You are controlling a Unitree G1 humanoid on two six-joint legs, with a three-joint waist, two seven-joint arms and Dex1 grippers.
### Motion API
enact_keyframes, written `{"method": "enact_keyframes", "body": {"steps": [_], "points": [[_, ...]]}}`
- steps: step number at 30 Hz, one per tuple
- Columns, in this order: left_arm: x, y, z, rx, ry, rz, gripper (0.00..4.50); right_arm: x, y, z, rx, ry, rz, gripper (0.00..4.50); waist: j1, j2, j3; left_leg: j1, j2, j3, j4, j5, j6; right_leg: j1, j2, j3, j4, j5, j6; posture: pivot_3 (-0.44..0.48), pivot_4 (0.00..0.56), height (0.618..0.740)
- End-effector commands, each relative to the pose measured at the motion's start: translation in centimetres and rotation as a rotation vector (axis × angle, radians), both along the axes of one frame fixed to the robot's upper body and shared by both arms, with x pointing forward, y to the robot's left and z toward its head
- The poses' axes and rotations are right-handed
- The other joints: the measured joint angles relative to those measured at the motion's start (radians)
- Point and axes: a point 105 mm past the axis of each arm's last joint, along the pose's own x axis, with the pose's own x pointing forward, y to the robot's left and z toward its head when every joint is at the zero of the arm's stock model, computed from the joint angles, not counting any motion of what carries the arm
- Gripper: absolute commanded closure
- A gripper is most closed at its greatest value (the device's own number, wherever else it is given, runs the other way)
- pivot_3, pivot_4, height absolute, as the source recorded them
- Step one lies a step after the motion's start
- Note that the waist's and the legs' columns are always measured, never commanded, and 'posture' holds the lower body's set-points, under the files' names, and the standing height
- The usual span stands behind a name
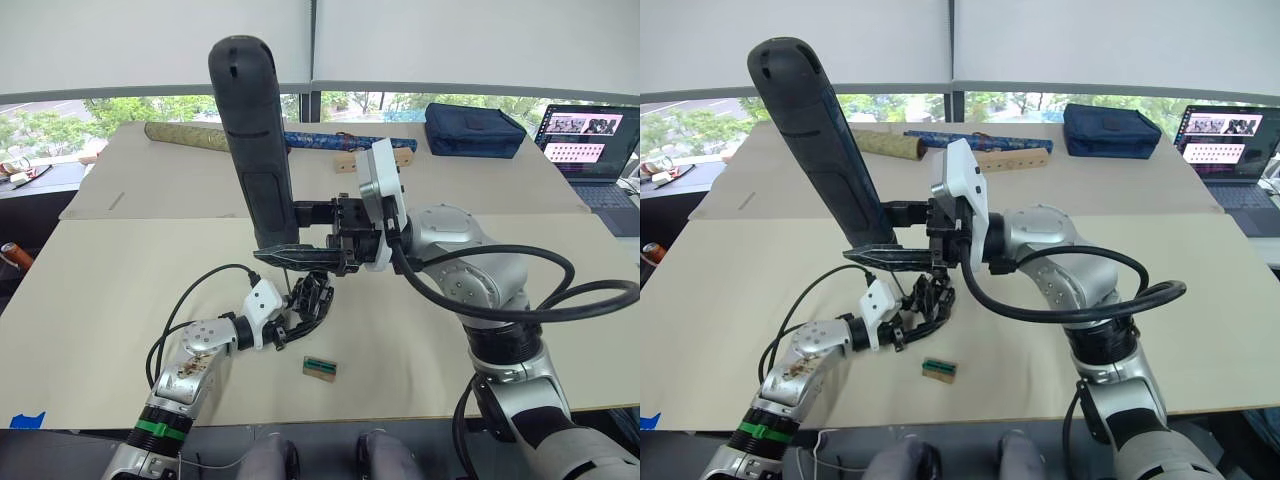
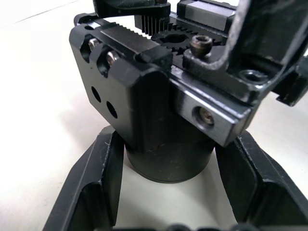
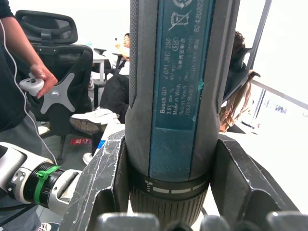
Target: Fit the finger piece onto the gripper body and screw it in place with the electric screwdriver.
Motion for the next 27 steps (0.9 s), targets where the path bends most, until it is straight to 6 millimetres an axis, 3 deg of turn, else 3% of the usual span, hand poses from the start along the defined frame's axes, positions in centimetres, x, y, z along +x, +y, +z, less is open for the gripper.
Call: {"method": "enact_keyframes", "body": {"steps": [1,27], "points": [[-1.1,0.4,-2.4,0.043,0.106,-0.01,2.21,-0.5,0.0,1.7,0.032,-0.065,0.008,2.58,0.0,0.0,0.0,0.0,0.0,0.0,0.0,0.0,0.0,0.0,0.0,0.0,0.0,0.0,0.0,0.0,0.15,0.74],[-1.5,0.2,-2.8,0.04,0.128,-0.013,2.21,0.2,0.6,-0.9,-0.034,-0.021,-0.012,2.58,0.0,0.0,0.0,0.0,0.0,0.0,0.0,0.0,0.0,0.0,0.0,0.0,0.0,0.0,0.0,0.0,0.15,0.74]]}}
